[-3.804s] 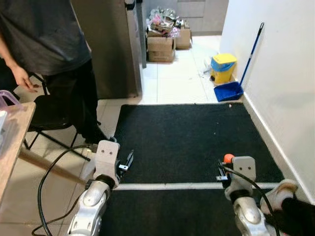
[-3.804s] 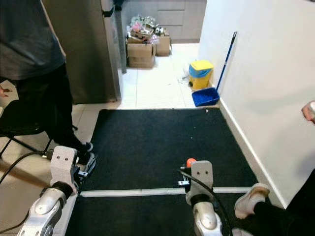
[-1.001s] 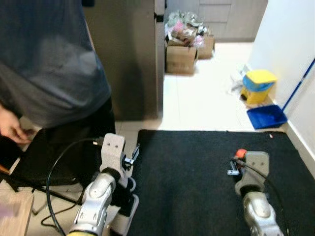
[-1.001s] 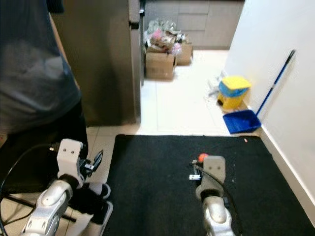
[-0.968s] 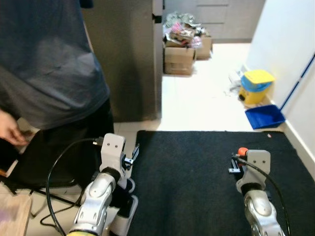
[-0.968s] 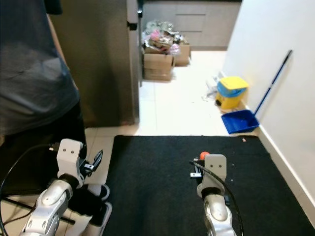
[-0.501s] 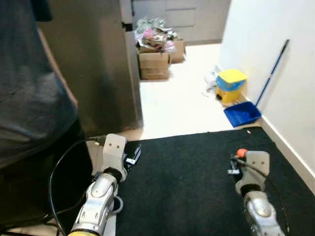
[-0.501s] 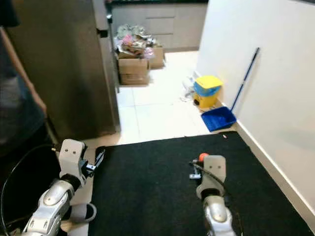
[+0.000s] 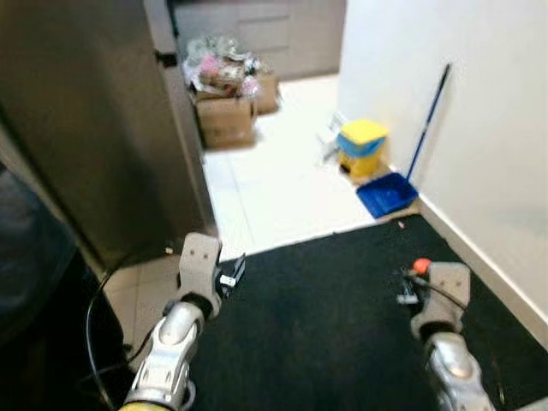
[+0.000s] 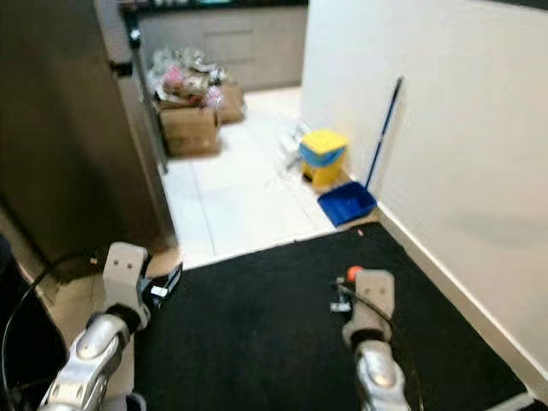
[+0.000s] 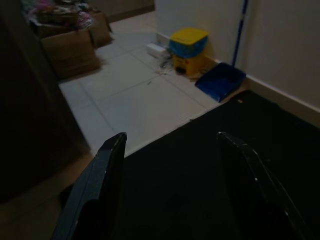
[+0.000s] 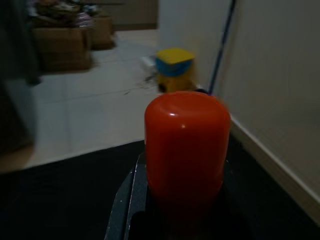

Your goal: Restocking fridge

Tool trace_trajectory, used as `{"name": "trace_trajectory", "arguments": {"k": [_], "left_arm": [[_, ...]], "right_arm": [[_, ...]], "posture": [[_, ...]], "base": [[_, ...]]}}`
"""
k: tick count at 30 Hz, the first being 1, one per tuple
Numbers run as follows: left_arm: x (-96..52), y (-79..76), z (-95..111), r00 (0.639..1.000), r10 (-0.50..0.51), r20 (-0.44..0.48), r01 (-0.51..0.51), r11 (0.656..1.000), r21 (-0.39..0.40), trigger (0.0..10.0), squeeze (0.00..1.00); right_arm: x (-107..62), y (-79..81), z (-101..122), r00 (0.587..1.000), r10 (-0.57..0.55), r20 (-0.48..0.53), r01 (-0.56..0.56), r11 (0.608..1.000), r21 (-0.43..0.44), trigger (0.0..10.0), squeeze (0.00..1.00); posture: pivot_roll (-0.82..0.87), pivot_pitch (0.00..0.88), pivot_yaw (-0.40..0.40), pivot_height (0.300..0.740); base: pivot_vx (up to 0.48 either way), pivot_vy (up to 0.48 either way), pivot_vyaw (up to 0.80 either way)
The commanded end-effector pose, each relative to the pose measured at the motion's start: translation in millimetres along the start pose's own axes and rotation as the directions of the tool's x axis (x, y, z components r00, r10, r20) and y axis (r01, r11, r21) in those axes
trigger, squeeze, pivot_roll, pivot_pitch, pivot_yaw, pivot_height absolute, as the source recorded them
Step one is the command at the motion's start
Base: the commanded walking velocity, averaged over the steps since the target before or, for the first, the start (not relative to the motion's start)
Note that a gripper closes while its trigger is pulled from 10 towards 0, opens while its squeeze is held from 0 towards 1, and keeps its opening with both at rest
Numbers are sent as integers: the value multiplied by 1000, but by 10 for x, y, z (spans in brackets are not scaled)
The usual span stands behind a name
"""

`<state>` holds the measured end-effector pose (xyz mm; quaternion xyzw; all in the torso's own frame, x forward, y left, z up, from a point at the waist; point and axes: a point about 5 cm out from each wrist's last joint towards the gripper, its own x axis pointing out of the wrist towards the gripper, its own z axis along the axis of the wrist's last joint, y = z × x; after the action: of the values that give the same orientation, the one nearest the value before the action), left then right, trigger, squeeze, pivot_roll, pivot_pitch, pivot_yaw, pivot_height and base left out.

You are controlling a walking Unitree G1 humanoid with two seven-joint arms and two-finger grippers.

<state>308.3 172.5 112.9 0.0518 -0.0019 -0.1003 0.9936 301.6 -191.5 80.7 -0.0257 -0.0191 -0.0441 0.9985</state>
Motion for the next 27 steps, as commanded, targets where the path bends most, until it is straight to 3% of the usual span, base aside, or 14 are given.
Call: {"name": "trace_trajectory", "arguments": {"k": [1, 7, 27], "left_arm": [[-21, 18, -43, 1000, 4, -16, -4, 1000, -1, 10000, 0], [-21, 17, -42, 1000, 5, -16, -5, 1000, -2, 10000, 0], [-22, 25, -38, 1000, 9, -16, -9, 1000, -2, 10000, 0]], "right_arm": [[-33, 62, -52, 1000, 15, -19, -14, 1000, 14, 10000, 0], [-35, 60, -54, 1000, 13, -20, -12, 1000, 13, 10000, 0], [-33, 70, -62, 1000, 15, -25, -15, 999, -29, 10000, 0]], "posture": [[-70, 124, 44, 740], [-70, 125, 43, 740], [-70, 127, 45, 740]], "base": [[285, 0, -425], [300, 0, -423], [332, 0, 0]]}}
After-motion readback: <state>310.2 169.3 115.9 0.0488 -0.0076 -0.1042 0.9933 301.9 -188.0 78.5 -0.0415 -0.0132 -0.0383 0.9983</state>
